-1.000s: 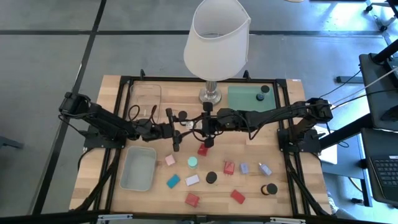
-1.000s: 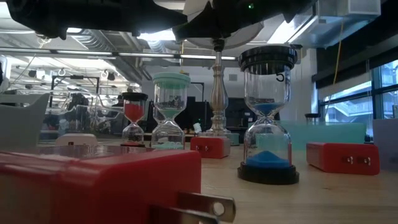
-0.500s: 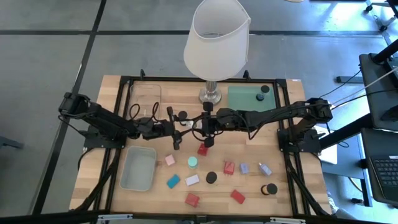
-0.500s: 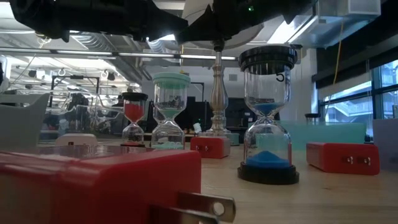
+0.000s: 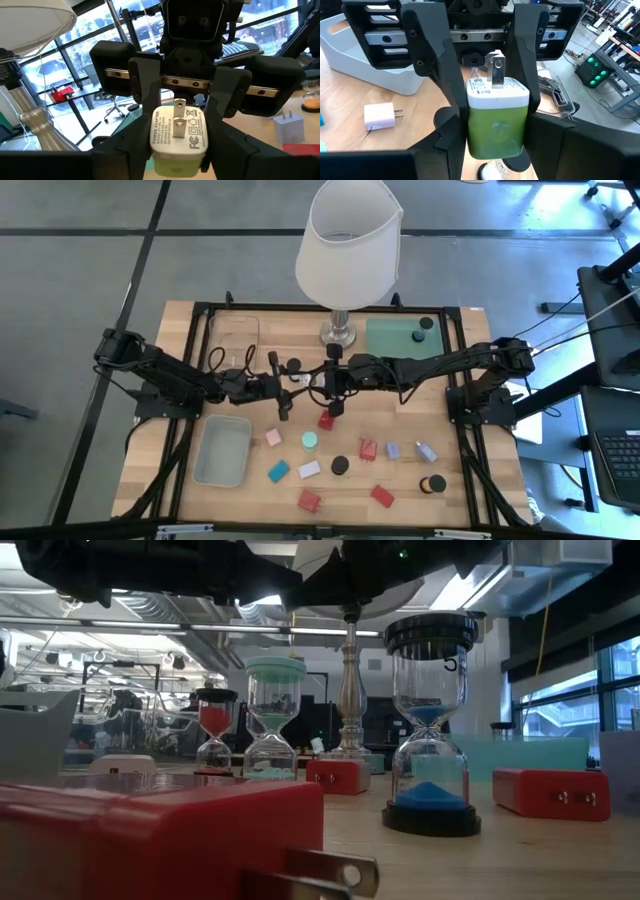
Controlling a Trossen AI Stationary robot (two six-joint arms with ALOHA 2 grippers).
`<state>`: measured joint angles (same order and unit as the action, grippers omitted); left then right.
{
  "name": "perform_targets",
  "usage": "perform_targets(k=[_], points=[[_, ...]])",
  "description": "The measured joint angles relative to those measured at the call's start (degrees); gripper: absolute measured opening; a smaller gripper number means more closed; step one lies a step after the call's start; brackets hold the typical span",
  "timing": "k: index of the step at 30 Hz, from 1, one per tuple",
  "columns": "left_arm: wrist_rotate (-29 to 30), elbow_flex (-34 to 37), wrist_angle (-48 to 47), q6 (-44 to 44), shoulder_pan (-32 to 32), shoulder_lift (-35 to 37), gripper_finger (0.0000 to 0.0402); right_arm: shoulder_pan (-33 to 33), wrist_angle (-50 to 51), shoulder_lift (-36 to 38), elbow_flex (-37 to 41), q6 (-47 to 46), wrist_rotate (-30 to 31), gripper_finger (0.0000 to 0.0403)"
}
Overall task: Pick & Place Office items
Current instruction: Put the green charger adapter into the transparent bin
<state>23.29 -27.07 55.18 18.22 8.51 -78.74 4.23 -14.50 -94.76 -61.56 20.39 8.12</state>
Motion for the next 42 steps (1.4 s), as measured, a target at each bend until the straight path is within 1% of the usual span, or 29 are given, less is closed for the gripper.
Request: perform_targets(k=[2, 8, 11, 14, 21, 24, 27, 31, 32, 34, 39, 40, 42], points=[[0.4, 0.0, -0.1, 0.4, 0.0, 0.0, 0.015, 0.0, 0.0, 0.0, 0.0, 0.1, 0.0, 0.0162], [1.5, 0.0, 0.1, 0.5, 0.1, -0.1, 0.0149, 0.0, 0.0, 0.0, 0.0, 0.2, -0.2, 0.0162], [1.5, 0.0, 0.6, 0.5, 0.1, -0.1, 0.0148, 0.0, -0.2, 0.0, 0.0, 0.1, -0.2, 0.017], [2.1, 0.0, 1.6, 0.3, 0.2, -0.1, 0.0148, 0.0, -0.7, 0.0, -0.1, -1.3, 0.2, 0.0193], [2.6, 0.1, 1.5, 0.0, 0.4, -0.2, 0.0148, 0.0, 0.6, 0.1, -0.2, -5.0, 0.0, 0.0263], [3.6, 0.1, 1.3, -0.2, 0.4, -0.3, 0.0148, 0.0, 3.2, 0.2, -0.3, -5.0, 0.3, 0.0287], [6.6, 0.1, 2.4, -0.6, 0.4, -0.3, 0.0148, -0.4, 8.7, 0.2, -0.3, -5.3, 3.7, 0.0302], [10.0, 0.1, 3.1, -2.3, 0.4, -0.2, 0.0148, -1.3, 18.2, 0.2, -0.3, -8.3, 10.6, 0.0308], [11.8, 0.1, 3.1, -3.1, 0.4, -0.2, 0.0148, -1.5, 20.5, 0.2, -0.3, -9.6, 12.1, 0.0308], [18.0, 0.1, 2.9, -4.3, 0.4, -0.2, 0.0148, -1.8, 24.9, 0.4, -0.3, -11.5, 13.8, 0.0309], [39.4, 0.1, 1.3, -4.6, 0.3, -0.2, 0.0148, -1.8, 32.2, 2.4, -0.2, -15.3, 13.9, 0.0304], [42.7, 0.1, 1.2, -4.5, 0.1, -0.2, 0.0148, -1.8, 33.2, 2.9, -0.2, -15.4, 13.9, 0.0301], [47.0, 0.1, -0.3, -3.7, -0.7, 0.4, 0.0148, -1.8, 34.5, 3.7, -0.2, -15.5, 13.9, 0.0294]])
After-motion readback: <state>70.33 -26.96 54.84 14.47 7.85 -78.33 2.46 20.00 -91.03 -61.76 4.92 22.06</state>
